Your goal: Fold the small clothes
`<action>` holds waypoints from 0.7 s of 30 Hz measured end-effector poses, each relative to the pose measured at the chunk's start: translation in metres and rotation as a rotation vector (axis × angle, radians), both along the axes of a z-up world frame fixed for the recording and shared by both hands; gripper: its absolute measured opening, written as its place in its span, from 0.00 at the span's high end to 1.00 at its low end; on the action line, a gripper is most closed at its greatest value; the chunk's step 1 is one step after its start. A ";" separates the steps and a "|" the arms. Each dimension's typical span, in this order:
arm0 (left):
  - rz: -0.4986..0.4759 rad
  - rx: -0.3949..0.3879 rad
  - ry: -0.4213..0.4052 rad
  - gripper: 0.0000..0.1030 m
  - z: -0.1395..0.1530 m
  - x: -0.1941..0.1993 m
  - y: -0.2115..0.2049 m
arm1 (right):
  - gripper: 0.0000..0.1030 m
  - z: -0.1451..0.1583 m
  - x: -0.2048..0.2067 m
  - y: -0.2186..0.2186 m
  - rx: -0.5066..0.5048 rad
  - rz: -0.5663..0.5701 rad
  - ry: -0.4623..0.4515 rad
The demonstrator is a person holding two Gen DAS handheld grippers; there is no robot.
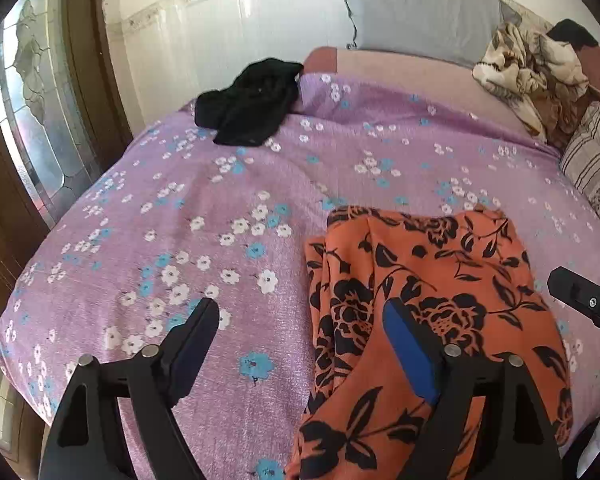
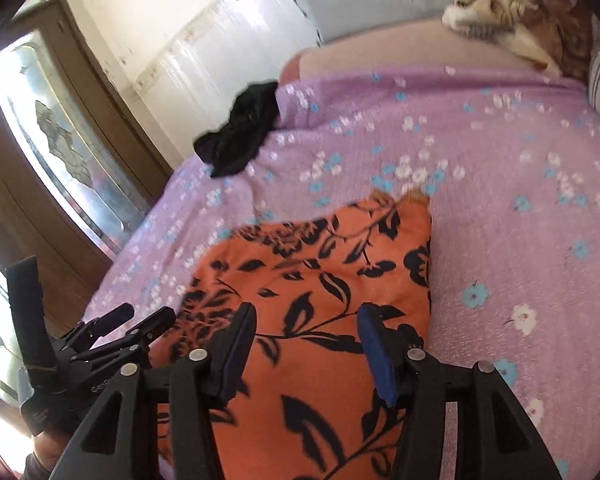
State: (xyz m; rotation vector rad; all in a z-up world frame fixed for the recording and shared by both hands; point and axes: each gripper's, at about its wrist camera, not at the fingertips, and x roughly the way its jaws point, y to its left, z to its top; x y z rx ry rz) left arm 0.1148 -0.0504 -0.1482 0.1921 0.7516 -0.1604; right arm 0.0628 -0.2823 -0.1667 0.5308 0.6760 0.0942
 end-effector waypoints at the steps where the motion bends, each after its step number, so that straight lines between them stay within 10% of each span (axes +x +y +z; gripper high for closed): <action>1: 0.005 -0.011 -0.014 0.13 0.008 -0.004 0.002 | 0.40 0.010 -0.008 0.001 -0.023 -0.021 -0.028; 13: 0.109 0.008 -0.220 0.06 0.111 -0.065 0.022 | 0.27 0.119 -0.104 0.032 -0.190 -0.109 -0.301; 21: 0.108 -0.094 -0.265 0.00 0.152 -0.098 0.037 | 0.00 0.186 -0.162 0.051 -0.307 -0.199 -0.476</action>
